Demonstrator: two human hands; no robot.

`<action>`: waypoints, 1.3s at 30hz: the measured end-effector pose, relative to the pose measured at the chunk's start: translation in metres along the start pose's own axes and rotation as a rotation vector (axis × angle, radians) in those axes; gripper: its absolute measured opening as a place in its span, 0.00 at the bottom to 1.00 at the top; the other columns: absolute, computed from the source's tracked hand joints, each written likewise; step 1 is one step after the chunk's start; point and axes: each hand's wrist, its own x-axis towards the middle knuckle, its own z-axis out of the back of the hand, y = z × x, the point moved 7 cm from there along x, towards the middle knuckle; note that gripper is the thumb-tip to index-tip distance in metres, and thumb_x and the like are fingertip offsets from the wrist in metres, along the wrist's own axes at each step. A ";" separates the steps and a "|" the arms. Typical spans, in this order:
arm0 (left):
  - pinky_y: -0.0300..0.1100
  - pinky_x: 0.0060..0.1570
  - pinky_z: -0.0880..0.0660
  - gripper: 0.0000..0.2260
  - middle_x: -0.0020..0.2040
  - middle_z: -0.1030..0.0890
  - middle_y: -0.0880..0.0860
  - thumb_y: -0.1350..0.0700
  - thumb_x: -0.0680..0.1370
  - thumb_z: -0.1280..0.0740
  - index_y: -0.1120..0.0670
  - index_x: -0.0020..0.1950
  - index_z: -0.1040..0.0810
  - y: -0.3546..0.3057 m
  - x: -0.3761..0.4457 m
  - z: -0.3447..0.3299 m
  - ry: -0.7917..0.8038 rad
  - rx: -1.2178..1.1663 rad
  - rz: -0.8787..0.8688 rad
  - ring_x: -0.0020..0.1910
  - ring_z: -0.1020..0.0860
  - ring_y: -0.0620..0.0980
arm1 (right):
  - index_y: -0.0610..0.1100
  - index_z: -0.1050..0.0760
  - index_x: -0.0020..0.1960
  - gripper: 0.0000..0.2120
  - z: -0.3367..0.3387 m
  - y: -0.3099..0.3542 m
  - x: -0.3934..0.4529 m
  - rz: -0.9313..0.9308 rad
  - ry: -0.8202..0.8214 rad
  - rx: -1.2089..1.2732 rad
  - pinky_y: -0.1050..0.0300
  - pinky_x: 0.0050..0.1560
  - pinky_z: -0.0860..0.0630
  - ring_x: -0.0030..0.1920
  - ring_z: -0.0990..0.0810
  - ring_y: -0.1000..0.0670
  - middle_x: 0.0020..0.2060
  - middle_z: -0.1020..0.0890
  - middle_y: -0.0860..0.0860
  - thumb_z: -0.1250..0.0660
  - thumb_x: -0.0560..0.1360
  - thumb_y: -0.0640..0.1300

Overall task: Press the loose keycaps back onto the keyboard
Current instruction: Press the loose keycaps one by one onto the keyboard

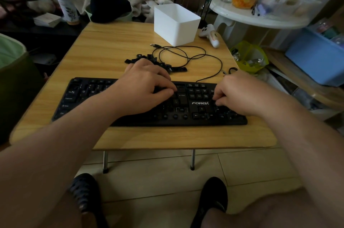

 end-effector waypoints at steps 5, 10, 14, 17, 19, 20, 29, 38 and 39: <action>0.52 0.65 0.39 0.15 0.64 0.23 0.38 0.38 0.81 0.39 0.36 0.62 0.18 0.000 -0.001 0.000 0.004 0.011 -0.011 0.71 0.35 0.50 | 0.55 0.15 0.57 0.08 -0.005 -0.004 -0.005 0.011 -0.082 0.007 0.50 0.58 0.22 0.58 0.22 0.48 0.50 0.14 0.54 0.28 0.79 0.49; 0.52 0.64 0.38 0.14 0.63 0.23 0.38 0.39 0.81 0.38 0.36 0.62 0.17 -0.005 -0.001 -0.001 -0.014 0.001 -0.026 0.69 0.34 0.50 | 0.54 0.15 0.55 0.06 -0.005 -0.001 -0.008 0.013 -0.109 0.030 0.52 0.56 0.24 0.58 0.22 0.49 0.49 0.15 0.55 0.28 0.79 0.48; 0.54 0.65 0.36 0.13 0.63 0.22 0.38 0.39 0.82 0.37 0.36 0.62 0.17 -0.006 -0.001 -0.002 -0.012 0.004 -0.035 0.69 0.34 0.50 | 0.54 0.15 0.58 0.09 -0.004 0.001 -0.009 0.030 -0.105 0.048 0.57 0.56 0.25 0.56 0.19 0.52 0.52 0.14 0.55 0.28 0.80 0.46; 0.56 0.65 0.35 0.14 0.63 0.22 0.38 0.39 0.81 0.38 0.36 0.62 0.17 -0.007 -0.001 -0.002 -0.008 0.002 -0.039 0.69 0.34 0.50 | 0.54 0.15 0.59 0.10 -0.003 0.001 -0.009 0.037 -0.097 0.053 0.56 0.58 0.25 0.57 0.19 0.52 0.53 0.14 0.55 0.29 0.80 0.46; 0.56 0.66 0.36 0.16 0.63 0.23 0.37 0.38 0.81 0.39 0.36 0.63 0.17 -0.007 -0.001 -0.002 0.000 0.001 -0.033 0.69 0.34 0.49 | 0.54 0.15 0.59 0.10 -0.003 0.000 -0.009 0.037 -0.092 0.052 0.55 0.59 0.23 0.57 0.19 0.52 0.53 0.14 0.56 0.28 0.79 0.46; 0.55 0.67 0.36 0.16 0.63 0.23 0.37 0.38 0.81 0.40 0.36 0.63 0.17 -0.007 -0.002 -0.002 0.003 0.003 -0.033 0.69 0.34 0.49 | 0.54 0.15 0.59 0.10 -0.003 0.000 -0.009 0.037 -0.093 0.052 0.54 0.59 0.22 0.56 0.19 0.52 0.52 0.14 0.56 0.28 0.79 0.47; 0.50 0.62 0.38 0.15 0.63 0.22 0.37 0.39 0.82 0.39 0.37 0.63 0.17 -0.009 0.000 -0.004 0.000 0.031 -0.046 0.69 0.34 0.49 | 0.52 0.14 0.49 0.07 -0.002 0.004 -0.008 -0.015 -0.141 0.050 0.55 0.48 0.21 0.44 0.20 0.54 0.40 0.16 0.56 0.28 0.78 0.54; 0.49 0.61 0.39 0.17 0.63 0.22 0.39 0.38 0.81 0.41 0.36 0.63 0.17 -0.016 -0.001 -0.010 0.020 0.036 -0.068 0.68 0.34 0.50 | 0.52 0.13 0.50 0.07 0.000 -0.003 -0.011 -0.067 -0.134 0.129 0.53 0.49 0.19 0.48 0.20 0.54 0.42 0.16 0.56 0.26 0.76 0.54; 0.49 0.61 0.40 0.16 0.63 0.22 0.39 0.38 0.81 0.40 0.36 0.63 0.17 -0.017 -0.001 -0.010 0.021 0.030 -0.073 0.68 0.34 0.50 | 0.53 0.13 0.51 0.08 -0.001 -0.003 -0.011 -0.060 -0.120 0.132 0.54 0.50 0.20 0.48 0.20 0.54 0.44 0.16 0.56 0.26 0.77 0.54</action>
